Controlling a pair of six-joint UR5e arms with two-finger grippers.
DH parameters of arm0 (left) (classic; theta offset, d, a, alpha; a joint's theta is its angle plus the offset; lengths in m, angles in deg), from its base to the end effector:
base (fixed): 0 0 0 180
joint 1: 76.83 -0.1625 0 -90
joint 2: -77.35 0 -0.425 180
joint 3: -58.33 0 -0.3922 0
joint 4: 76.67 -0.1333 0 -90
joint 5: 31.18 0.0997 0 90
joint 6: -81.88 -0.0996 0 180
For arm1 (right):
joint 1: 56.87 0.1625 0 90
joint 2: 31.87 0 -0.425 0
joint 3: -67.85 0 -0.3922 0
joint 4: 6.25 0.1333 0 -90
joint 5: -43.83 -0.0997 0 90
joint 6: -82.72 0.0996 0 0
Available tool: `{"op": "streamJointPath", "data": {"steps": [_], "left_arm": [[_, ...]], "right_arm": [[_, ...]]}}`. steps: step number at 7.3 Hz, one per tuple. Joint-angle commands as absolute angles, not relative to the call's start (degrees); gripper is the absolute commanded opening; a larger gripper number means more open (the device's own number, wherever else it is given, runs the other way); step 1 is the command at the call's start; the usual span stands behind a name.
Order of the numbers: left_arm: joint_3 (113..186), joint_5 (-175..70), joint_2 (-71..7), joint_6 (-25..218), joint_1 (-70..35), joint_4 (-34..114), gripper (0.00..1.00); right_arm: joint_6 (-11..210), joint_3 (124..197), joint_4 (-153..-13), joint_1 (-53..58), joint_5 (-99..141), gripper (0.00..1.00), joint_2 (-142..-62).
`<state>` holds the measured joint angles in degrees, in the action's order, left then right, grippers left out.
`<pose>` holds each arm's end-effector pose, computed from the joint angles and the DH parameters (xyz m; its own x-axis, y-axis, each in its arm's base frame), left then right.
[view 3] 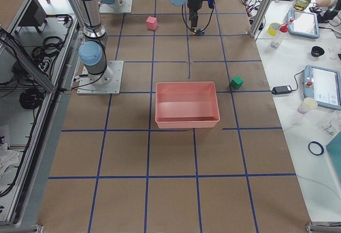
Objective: Align button upright
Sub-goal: 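Raise the right gripper away while the left gripper reaches toward the switch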
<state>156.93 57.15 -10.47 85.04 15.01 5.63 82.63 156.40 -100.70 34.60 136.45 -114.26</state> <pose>-0.1514 -0.4709 0.4460 -0.9993 -0.0224 0.0303 -0.0230 0.9995 -0.0207 0.1426 -0.5394 0.4392 -0.9985 -0.0286 0.0456 -0.0272 0.9992 0.0299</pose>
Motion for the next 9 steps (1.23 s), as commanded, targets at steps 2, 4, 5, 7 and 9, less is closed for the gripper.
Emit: {"op": "streamJointPath", "data": {"steps": [2, 4, 5, 7, 9], "left_arm": [[168.6, 57.8, -10.2, 93.7, 24.1, -15.8, 1.00], [178.2, 63.5, -12.2, 100.4, 30.5, -34.8, 1.00], [182.3, 63.7, -14.1, 100.9, 31.8, -44.5, 1.00], [184.3, 63.7, -19.6, 101.7, 31.7, -57.6, 0.98], [184.0, 63.6, -26.8, 101.6, 31.7, -69.2, 0.98]], "right_arm": [[81.7, 155.9, -98.4, 33.7, 138.4, 1.00, -115.6], [81.8, 155.8, -98.5, 33.5, 138.3, 1.00, -115.7], [81.5, 155.2, -99.0, 33.6, 138.5, 1.00, -116.1], [78.2, 156.5, -98.0, 32.1, 138.1, 1.00, -115.9], [75.3, 156.6, -97.8, 31.9, 137.9, 1.00, -117.4]]}}
